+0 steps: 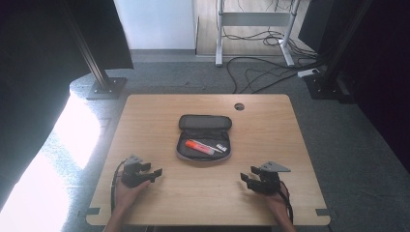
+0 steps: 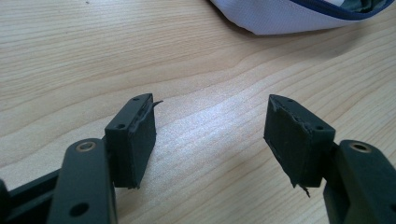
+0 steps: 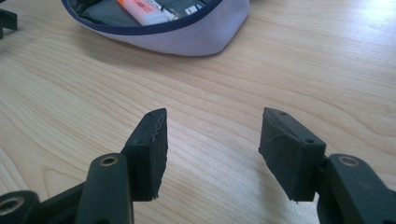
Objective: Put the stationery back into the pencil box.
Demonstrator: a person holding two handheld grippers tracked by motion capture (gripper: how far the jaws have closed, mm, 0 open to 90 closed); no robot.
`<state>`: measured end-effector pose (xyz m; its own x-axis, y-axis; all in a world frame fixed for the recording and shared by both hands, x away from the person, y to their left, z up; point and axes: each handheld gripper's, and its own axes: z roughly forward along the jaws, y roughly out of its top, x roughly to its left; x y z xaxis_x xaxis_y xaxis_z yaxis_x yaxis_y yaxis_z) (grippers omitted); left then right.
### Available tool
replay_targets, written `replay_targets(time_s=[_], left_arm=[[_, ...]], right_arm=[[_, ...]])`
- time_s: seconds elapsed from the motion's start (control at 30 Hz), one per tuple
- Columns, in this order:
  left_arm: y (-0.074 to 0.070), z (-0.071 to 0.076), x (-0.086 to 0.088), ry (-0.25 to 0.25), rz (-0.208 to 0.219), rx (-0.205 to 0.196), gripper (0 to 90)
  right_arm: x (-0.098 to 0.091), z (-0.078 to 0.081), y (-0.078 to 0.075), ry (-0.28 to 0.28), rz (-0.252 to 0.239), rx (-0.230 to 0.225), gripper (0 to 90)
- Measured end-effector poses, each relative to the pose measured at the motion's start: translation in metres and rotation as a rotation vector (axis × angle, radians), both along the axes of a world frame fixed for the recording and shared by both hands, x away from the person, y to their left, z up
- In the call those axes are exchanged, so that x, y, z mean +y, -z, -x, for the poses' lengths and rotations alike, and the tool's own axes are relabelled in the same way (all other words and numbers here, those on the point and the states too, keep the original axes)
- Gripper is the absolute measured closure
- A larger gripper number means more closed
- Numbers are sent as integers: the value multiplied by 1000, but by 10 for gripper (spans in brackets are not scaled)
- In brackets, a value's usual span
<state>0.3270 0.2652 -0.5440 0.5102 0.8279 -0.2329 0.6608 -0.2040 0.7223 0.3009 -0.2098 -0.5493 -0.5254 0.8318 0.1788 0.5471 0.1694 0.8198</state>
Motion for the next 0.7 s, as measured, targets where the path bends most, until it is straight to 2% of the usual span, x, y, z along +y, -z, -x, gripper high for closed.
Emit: replay_targets(time_s=[0.57, 0.7], left_arm=[[1, 0, -1, 2, -3, 2, 346], [1, 0, -2, 0, -3, 2, 346]], right_arm=[[0, -1, 3, 8, 19, 2, 401], [0, -2, 3, 11, 38, 10, 379]])
